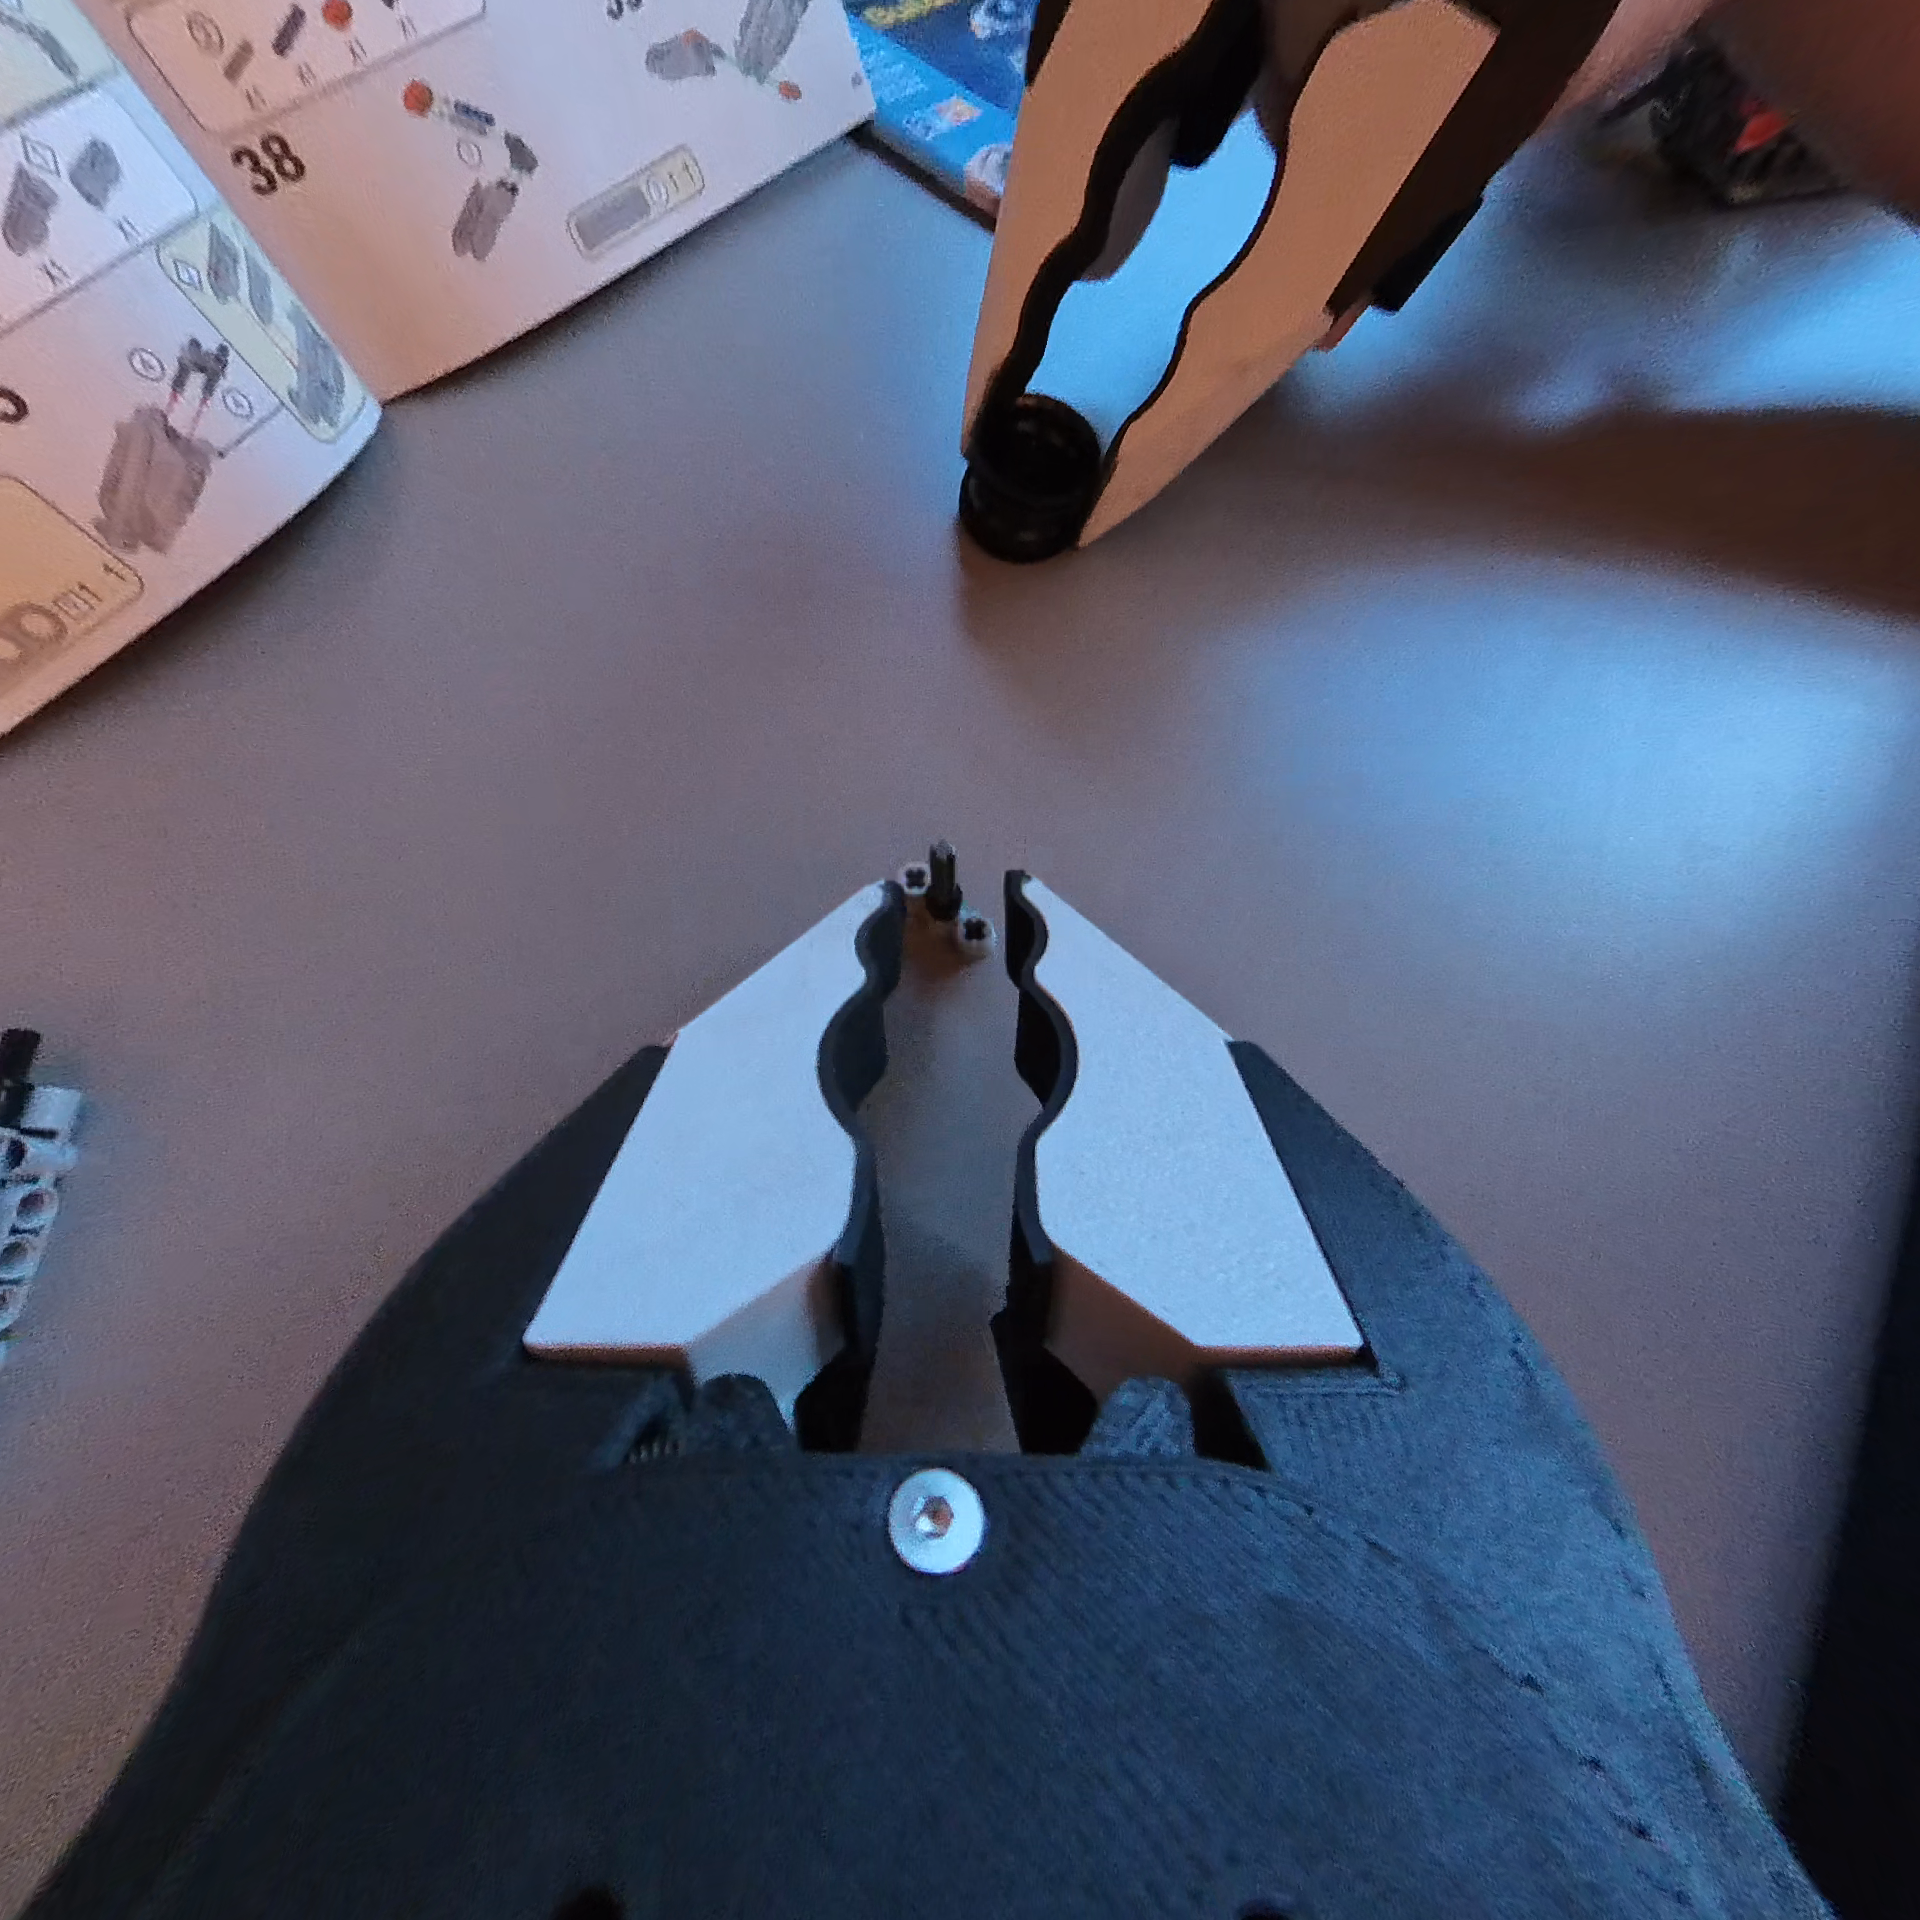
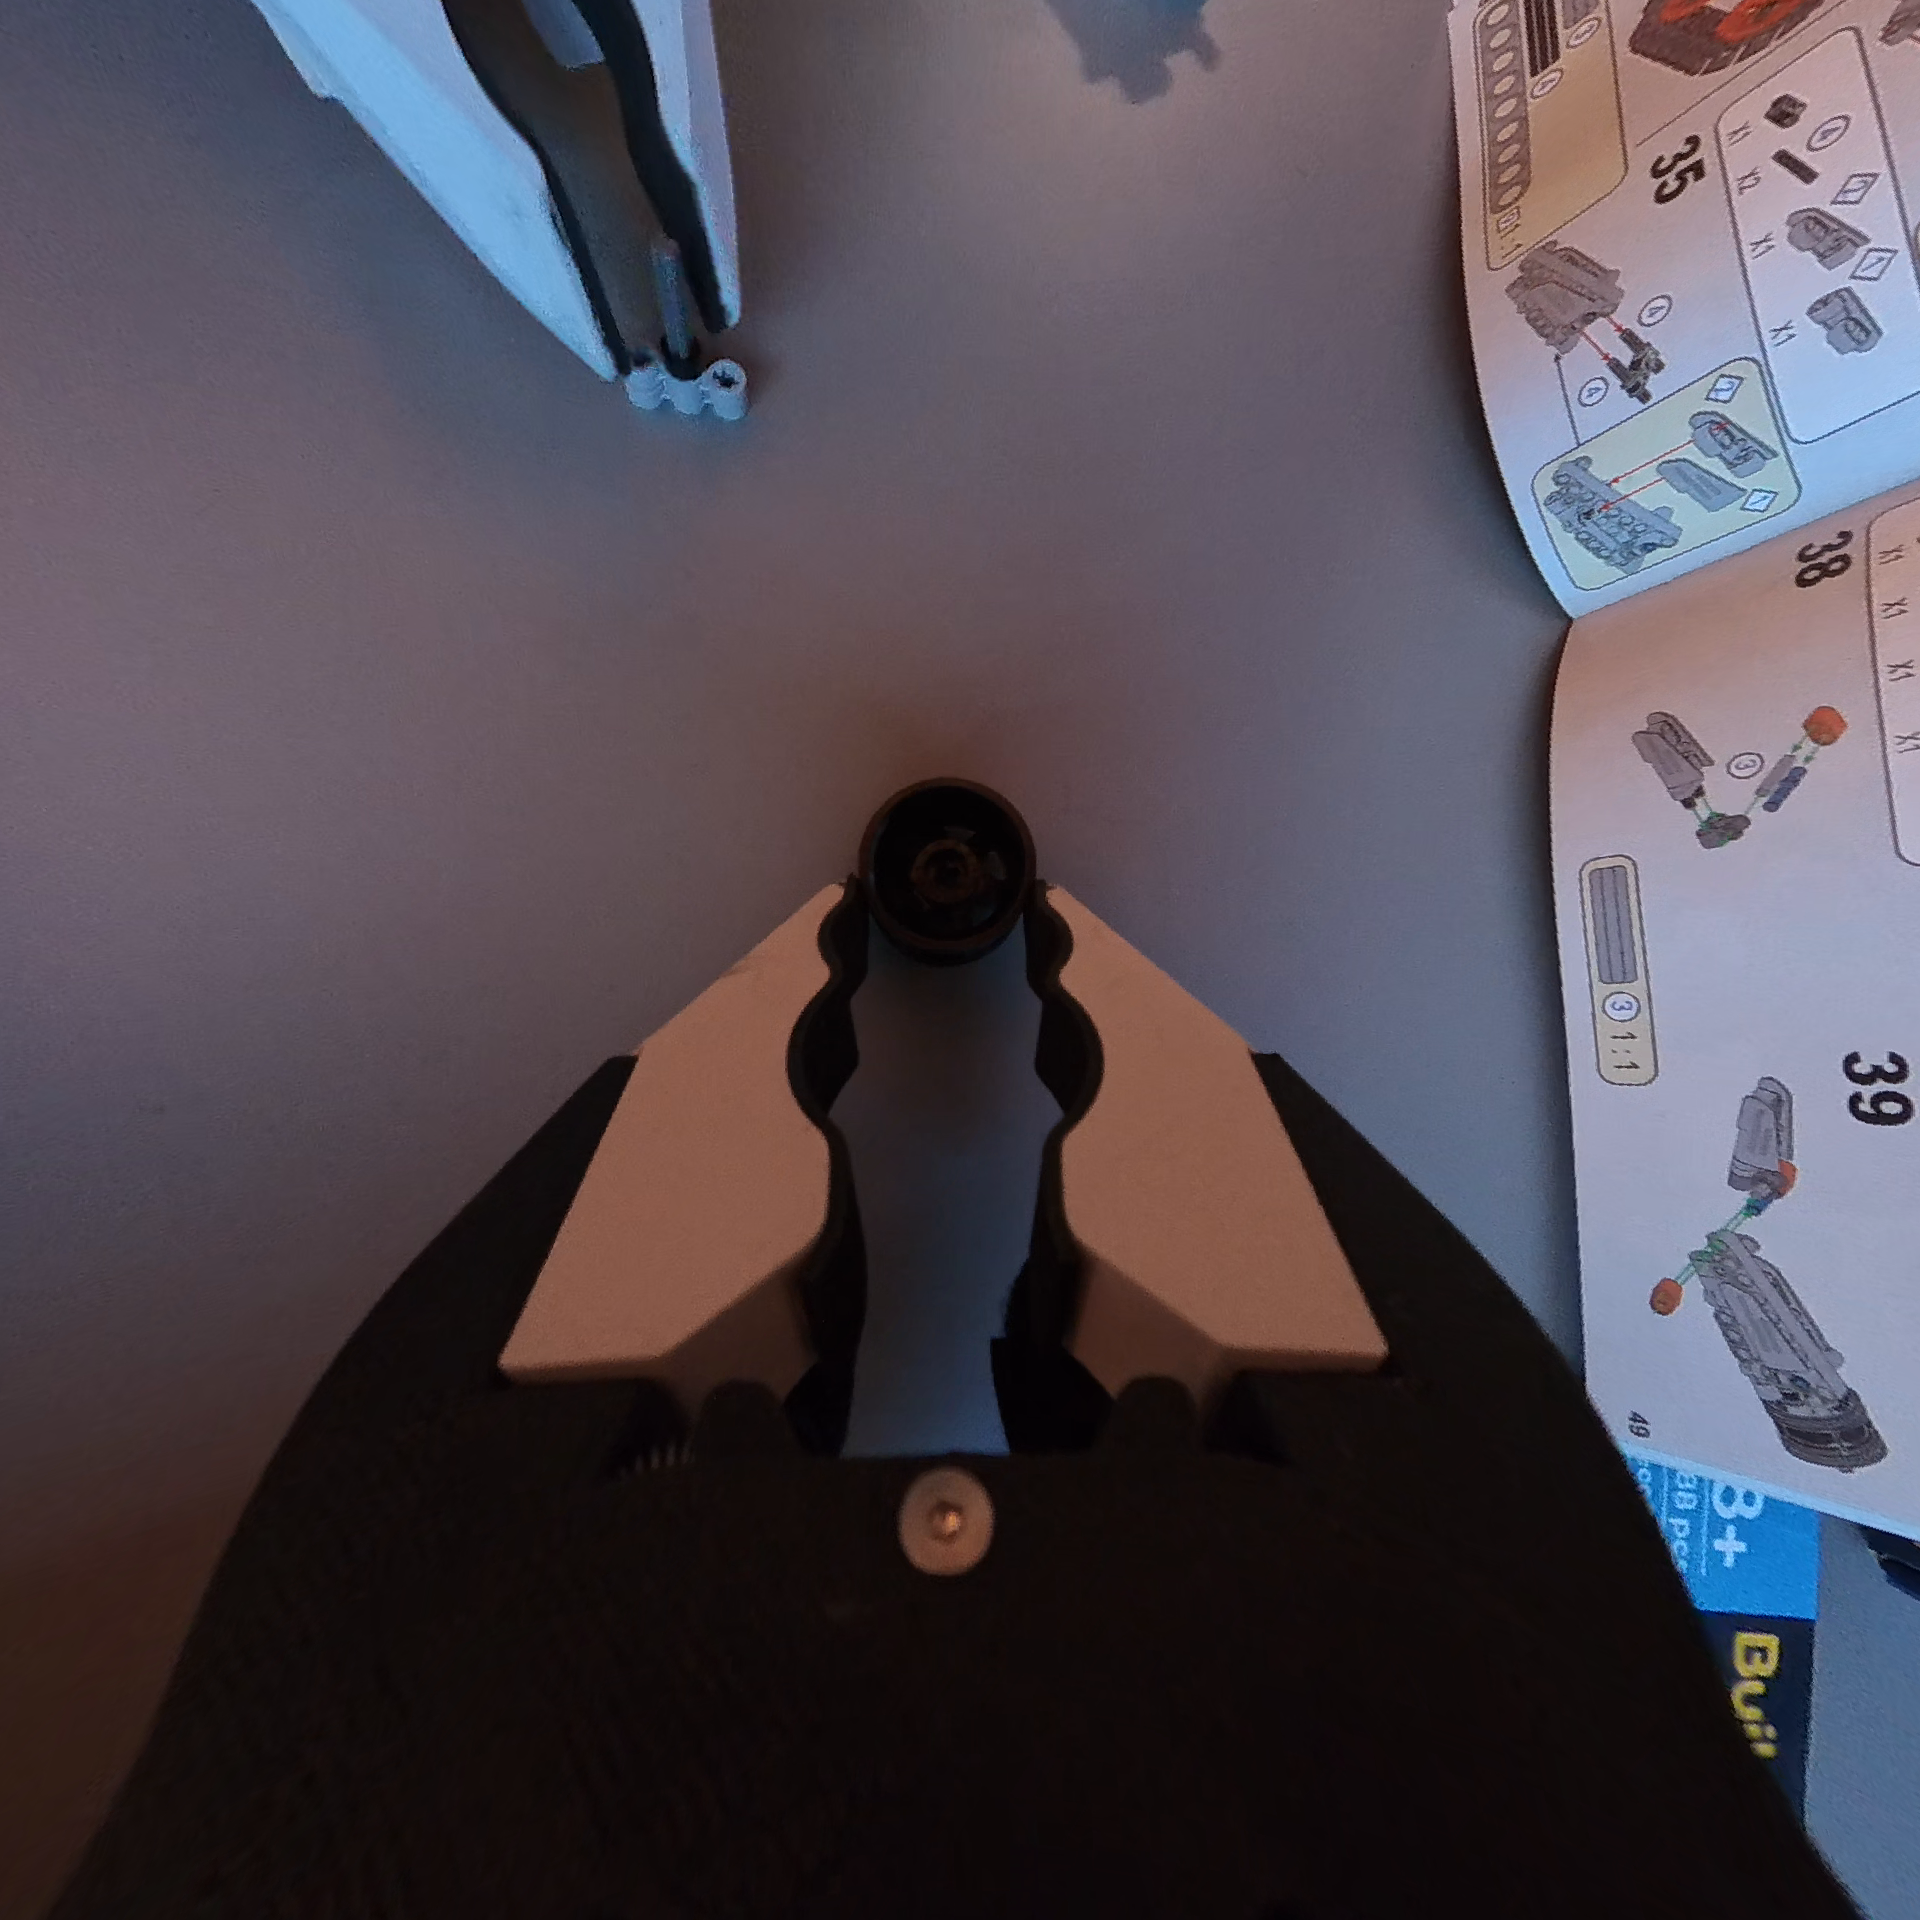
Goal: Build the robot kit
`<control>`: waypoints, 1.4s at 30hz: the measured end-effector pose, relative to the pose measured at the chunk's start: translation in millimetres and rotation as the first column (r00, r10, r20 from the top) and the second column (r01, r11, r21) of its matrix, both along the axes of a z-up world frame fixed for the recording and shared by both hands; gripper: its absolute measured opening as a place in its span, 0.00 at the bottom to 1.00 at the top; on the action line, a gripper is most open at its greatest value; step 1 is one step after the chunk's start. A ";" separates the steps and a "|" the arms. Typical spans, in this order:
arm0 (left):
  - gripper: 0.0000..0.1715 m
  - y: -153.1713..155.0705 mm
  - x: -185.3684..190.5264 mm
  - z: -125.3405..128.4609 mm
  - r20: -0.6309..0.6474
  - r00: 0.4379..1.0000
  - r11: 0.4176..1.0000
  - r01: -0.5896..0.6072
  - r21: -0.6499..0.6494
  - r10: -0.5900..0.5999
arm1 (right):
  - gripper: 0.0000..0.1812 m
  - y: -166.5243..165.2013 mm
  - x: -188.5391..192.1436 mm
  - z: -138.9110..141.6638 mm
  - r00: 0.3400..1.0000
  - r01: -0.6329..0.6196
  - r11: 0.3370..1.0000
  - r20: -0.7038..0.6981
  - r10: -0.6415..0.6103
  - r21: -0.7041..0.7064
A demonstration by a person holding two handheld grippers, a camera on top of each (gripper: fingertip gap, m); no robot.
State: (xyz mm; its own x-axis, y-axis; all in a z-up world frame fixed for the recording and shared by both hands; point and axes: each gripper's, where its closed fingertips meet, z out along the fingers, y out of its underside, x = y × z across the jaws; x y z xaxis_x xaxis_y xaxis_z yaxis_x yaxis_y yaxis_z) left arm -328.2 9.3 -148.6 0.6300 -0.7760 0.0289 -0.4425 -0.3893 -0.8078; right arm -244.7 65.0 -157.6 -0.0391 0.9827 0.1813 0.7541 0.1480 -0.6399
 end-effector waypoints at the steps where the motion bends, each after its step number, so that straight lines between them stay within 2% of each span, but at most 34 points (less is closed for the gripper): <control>1: 0.09 -0.4 -0.9 -1.8 -0.019 1.000 1.000 -0.007 0.006 0.007 | 0.17 0.1 0.0 0.0 1.000 0.001 1.000 -0.002 -0.001 -0.004; 4: 0.07 3.4 -3.8 -1.1 -0.051 0.998 0.998 -0.044 0.053 0.047 | 0.17 0.1 0.0 -0.2 1.000 0.002 1.000 -0.002 -0.002 -0.006; 7: 0.10 3.3 -3.2 -5.0 -0.059 0.996 0.998 -0.060 0.024 0.061 | 0.17 0.1 -0.1 -0.1 1.000 0.002 1.000 0.001 -0.002 0.001; 16: 0.02 4.3 1.9 -1.8 -0.034 0.996 0.997 -0.077 0.027 0.078 | 0.17 0.0 -0.2 -0.3 1.000 0.003 1.000 0.001 -0.003 -0.001; 28: 0.03 5.0 1.3 -3.0 -0.027 0.996 0.997 -0.080 0.009 0.080 | 0.17 0.0 -1.0 -0.1 1.000 0.002 1.000 -0.007 -0.002 0.002; 31: 0.06 3.7 2.5 -3.1 -0.045 0.997 0.997 -0.068 0.028 0.070 | 0.17 -0.1 -1.3 0.0 1.000 0.001 1.000 -0.009 -0.001 0.001; 34: 0.15 4.6 0.8 -7.1 -0.089 0.993 0.996 -0.080 0.041 0.083 | 0.17 -0.1 -1.4 0.0 1.000 0.002 1.000 -0.011 -0.002 -0.003; 36: 0.16 4.2 0.2 -5.4 -0.096 0.992 0.995 -0.082 0.064 0.088 | 0.17 -0.1 -1.3 0.0 1.000 0.002 1.000 -0.012 -0.002 -0.003; 39: 0.17 0.6 -7.6 -5.2 -0.112 0.985 0.991 -0.125 0.053 0.130 | 0.17 -0.1 -1.4 0.0 1.000 0.002 1.000 -0.014 -0.002 -0.005; 42: 0.25 -5.8 -15.0 -9.5 -0.111 0.968 0.973 -0.229 -0.020 0.225 | 0.17 -0.1 -1.4 -0.1 1.000 0.001 1.000 -0.017 -0.002 -0.012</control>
